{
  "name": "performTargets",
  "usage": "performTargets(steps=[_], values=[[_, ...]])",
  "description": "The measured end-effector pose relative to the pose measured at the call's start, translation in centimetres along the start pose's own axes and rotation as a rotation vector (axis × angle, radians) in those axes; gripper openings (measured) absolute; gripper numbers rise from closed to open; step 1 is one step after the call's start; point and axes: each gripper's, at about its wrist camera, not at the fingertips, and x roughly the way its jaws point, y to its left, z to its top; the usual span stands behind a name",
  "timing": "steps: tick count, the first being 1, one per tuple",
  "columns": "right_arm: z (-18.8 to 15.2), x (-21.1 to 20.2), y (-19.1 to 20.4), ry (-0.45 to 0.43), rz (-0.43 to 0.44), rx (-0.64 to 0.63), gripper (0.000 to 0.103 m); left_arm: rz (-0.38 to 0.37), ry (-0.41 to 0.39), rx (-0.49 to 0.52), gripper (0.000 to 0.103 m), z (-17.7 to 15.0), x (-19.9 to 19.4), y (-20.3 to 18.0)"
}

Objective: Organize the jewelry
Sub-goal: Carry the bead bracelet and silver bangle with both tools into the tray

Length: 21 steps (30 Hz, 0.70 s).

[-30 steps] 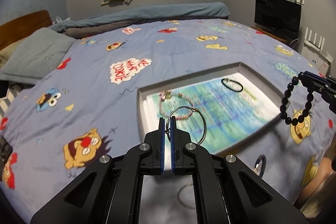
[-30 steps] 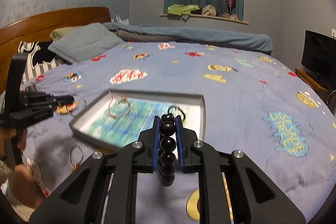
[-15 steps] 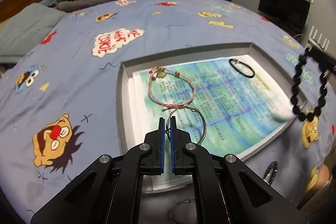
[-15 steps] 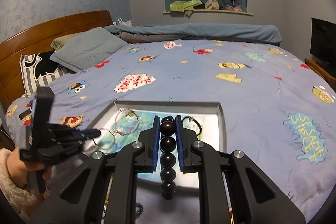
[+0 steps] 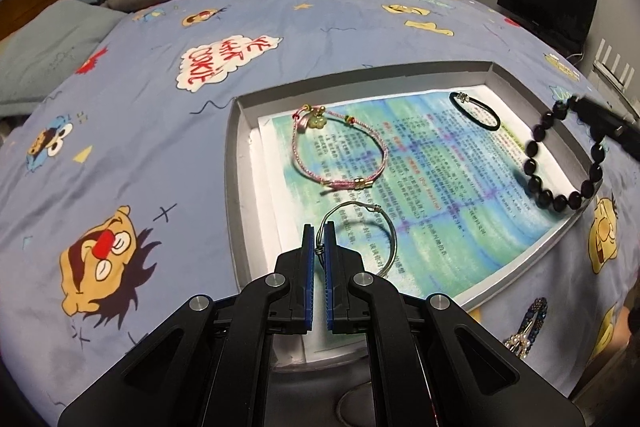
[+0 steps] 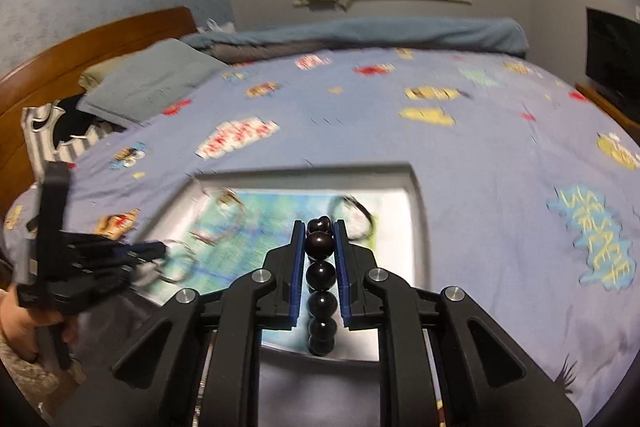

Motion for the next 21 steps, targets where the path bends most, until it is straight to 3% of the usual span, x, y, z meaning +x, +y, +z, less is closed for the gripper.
performTargets(steps=[9, 21], values=[[-2.0, 2.5, -3.0, 0.11, -0.083, 0.021, 0.014, 0.007, 0.018, -0.006, 0.005, -0.4, 0.4, 0.4], [-2.6, 2.7, -2.1, 0.125, -0.115, -0.048, 0.014, 0.025, 0.029, 0.006, 0.006, -0.4, 0.8, 0.1]])
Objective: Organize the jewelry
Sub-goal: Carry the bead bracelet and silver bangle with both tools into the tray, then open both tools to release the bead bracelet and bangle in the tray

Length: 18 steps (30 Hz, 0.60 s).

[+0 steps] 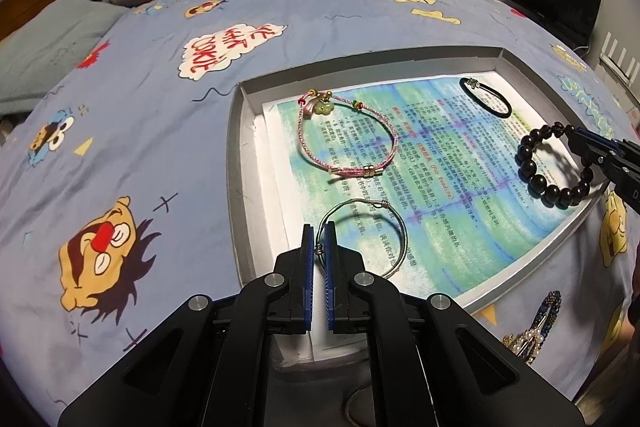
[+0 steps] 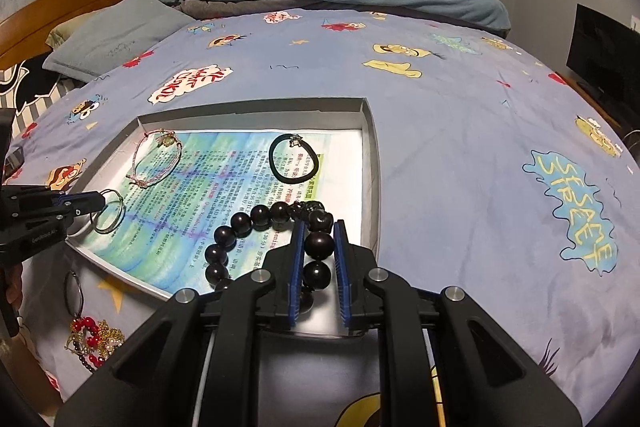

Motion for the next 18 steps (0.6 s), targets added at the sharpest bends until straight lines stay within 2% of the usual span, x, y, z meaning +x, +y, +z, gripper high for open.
performTargets(steps=[2, 4, 6, 9, 12, 13, 14, 17, 18], values=[[0.0, 0.0, -0.1, 0.001, 0.005, 0.006, 0.014, -0.004, -0.005, -0.006, 0.006, 0.0, -0.1, 0.0], [-0.1, -0.1, -0.1, -0.001, 0.009, 0.01, 0.015, -0.01, -0.013, -0.011, 0.011, 0.0, -0.3, 0.0], [0.0, -0.3, -0.2, -0.003, 0.022, 0.019, 0.018, -0.007, -0.038, -0.013, 0.032, 0.0, -0.8, 0.0], [0.0, -0.8, -0.1, -0.015, 0.034, 0.025, 0.025, -0.004, -0.053, -0.002, 0.032, 0.1, -1.4, -0.3], [0.0, -1.8, -0.1, -0.045, 0.049, 0.041, 0.043, 0.009, -0.073, 0.007, 0.036, 0.2, -2.2, -0.5], [0.0, -2.2, -0.2, -0.059, 0.052, 0.047, 0.052, 0.011, -0.078, 0.005, 0.037, 0.2, -2.3, -0.5], [0.0, -2.8, -0.3, -0.078, 0.058, 0.054, 0.056, 0.014, -0.083, 0.001, 0.042, 0.2, -2.6, -0.5], [-0.2, -3.8, -0.5, -0.093, 0.06, 0.064, 0.06, 0.02, -0.099, -0.006, 0.056, 0.1, -3.3, -0.3], [-0.2, -4.2, -0.5, -0.096, 0.062, 0.065, 0.065, 0.027, -0.109, -0.007, 0.062, 0.0, -3.7, -0.3]])
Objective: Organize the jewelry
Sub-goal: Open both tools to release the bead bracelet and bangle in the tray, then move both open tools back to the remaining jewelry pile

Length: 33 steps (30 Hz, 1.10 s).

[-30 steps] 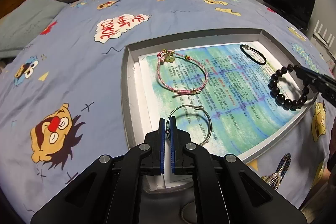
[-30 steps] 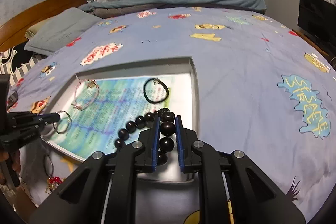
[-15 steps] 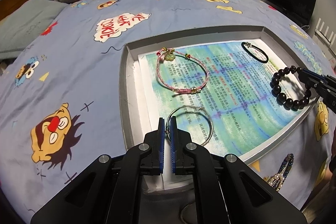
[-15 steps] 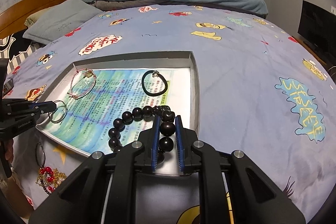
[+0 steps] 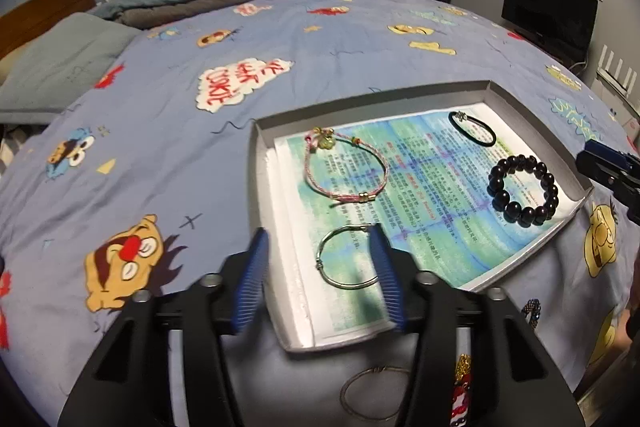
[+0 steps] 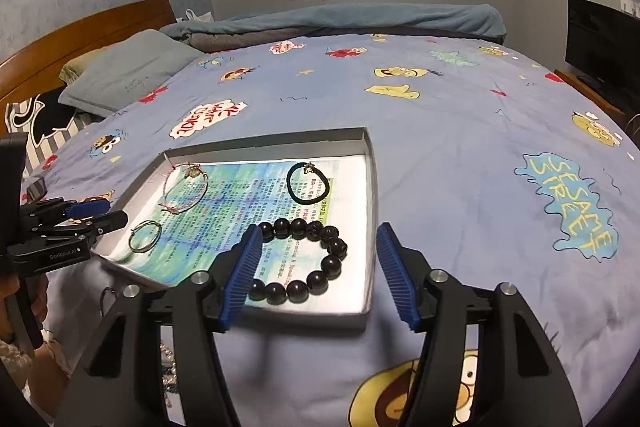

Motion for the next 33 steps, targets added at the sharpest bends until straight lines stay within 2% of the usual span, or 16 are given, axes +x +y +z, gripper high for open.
performTargets(steps=[2, 3, 7, 8, 9, 12, 20, 33], values=[[-0.1, -0.7, -0.1, -0.011, 0.008, 0.0, 0.078, 0.015, -0.018, -0.004, 0.072, -0.1, -0.5, 0.1], [-0.2, -1.1, -0.1, -0.019, 0.011, -0.001, 0.08, 0.028, -0.028, -0.008, 0.077, -0.2, -0.8, 0.2], [-0.6, -2.0, -0.1, -0.025, 0.004, -0.006, 0.094, 0.042, -0.024, -0.013, 0.08, -0.6, -1.2, 0.3], [-0.7, -2.2, -0.1, -0.024, 0.003, -0.005, 0.097, 0.049, -0.025, -0.014, 0.084, -0.8, -1.4, 0.3], [-0.8, -2.3, -0.2, -0.025, -0.002, -0.004, 0.098, 0.057, -0.03, -0.016, 0.087, -0.9, -1.6, 0.4], [-1.4, -2.6, -0.3, -0.018, -0.012, 0.007, 0.098, 0.056, -0.043, -0.027, 0.09, -1.5, -2.2, 0.7], [-3.3, -3.5, 0.5, -0.013, -0.02, -0.029, 0.098, 0.063, -0.059, -0.051, 0.09, -3.7, -4.1, 1.7], [-5.9, -3.2, 1.2, 0.045, -0.011, -0.045, 0.098, 0.044, -0.031, -0.073, 0.09, -7.7, -5.2, 2.0]])
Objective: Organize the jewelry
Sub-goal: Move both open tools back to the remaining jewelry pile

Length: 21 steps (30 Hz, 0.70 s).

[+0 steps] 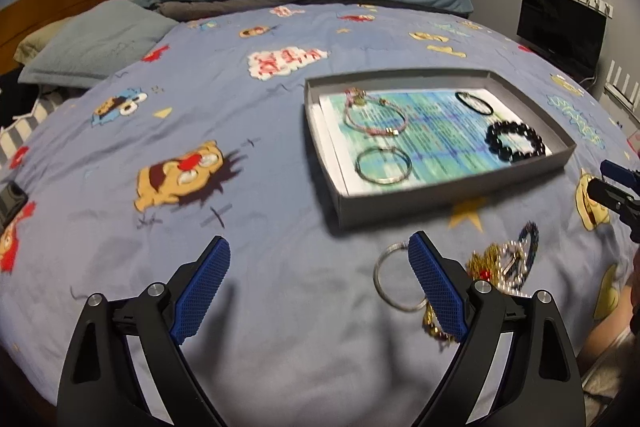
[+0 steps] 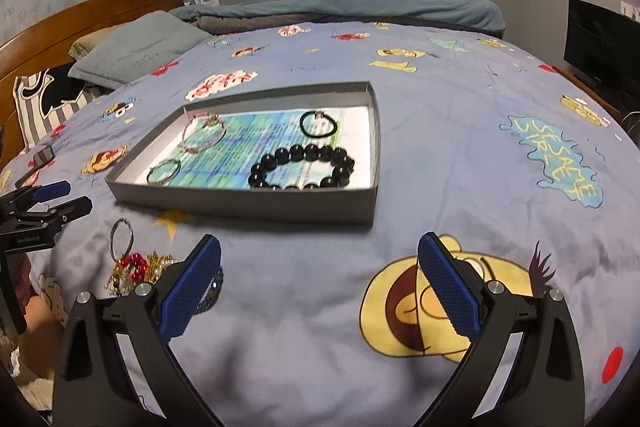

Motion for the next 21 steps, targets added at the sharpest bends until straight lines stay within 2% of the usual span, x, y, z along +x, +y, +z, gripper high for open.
performTargets(steps=[4, 12, 21], values=[[-0.6, 0.2, 0.3, 0.013, -0.005, -0.014, 0.098, -0.003, 0.024, 0.006, 0.09, -0.8, 0.5, -0.6], [-1.8, 0.5, 0.6, 0.033, -0.002, -0.015, 0.098, -0.044, 0.013, -0.003, 0.09, -1.7, 0.8, -2.0], [-2.9, 0.8, 1.2, 0.051, 0.003, -0.033, 0.098, -0.035, 0.006, 0.021, 0.09, -2.0, 1.7, -3.7]])
